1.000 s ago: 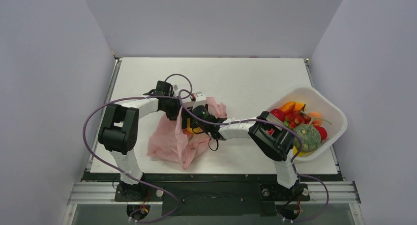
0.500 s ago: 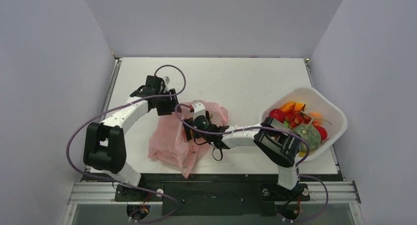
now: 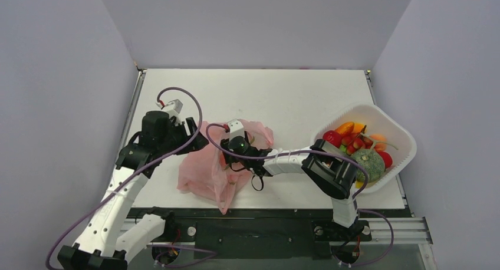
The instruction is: Take the fake fruits out of the plastic bag
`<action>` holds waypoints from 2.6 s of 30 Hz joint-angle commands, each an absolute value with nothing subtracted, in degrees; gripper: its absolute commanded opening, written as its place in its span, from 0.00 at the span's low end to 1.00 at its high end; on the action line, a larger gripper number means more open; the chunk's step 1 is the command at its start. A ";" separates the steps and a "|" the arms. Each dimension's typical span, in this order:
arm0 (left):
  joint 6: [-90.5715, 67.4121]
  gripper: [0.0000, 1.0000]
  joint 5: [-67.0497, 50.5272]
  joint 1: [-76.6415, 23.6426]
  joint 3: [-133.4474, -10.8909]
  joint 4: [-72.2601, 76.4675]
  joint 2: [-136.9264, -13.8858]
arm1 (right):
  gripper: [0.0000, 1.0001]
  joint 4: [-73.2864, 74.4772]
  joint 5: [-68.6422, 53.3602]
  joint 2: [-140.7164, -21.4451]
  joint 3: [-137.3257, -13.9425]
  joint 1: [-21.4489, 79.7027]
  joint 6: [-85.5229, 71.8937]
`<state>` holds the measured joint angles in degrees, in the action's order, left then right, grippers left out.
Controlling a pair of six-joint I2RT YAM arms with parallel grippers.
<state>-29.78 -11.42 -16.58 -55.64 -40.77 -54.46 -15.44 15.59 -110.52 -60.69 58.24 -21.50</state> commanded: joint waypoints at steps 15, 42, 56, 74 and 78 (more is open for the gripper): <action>-23.37 0.64 -14.49 -15.76 -45.63 -40.86 -37.35 | 0.00 1.64 21.62 -89.57 -54.06 60.02 -25.19; -23.50 0.66 -13.98 -18.63 -44.73 -40.05 -35.26 | 0.00 39.18 41.10 -43.54 -51.27 28.75 -33.61; -24.52 0.66 -10.13 -23.55 -44.79 -40.58 -33.64 | 0.15 39.70 29.40 -49.12 -43.29 13.92 -39.00; -24.92 0.65 -8.98 -24.10 -45.37 -41.40 -37.38 | 0.82 38.11 25.15 -44.74 -47.07 15.05 -30.67; -25.67 0.65 -7.12 -24.25 -46.06 -41.84 -38.28 | 0.80 35.33 24.82 -44.55 -48.60 23.56 -27.91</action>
<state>-24.97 -9.34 -23.90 -44.60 -43.07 -38.02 39.48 25.04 -44.51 -45.45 16.49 -31.38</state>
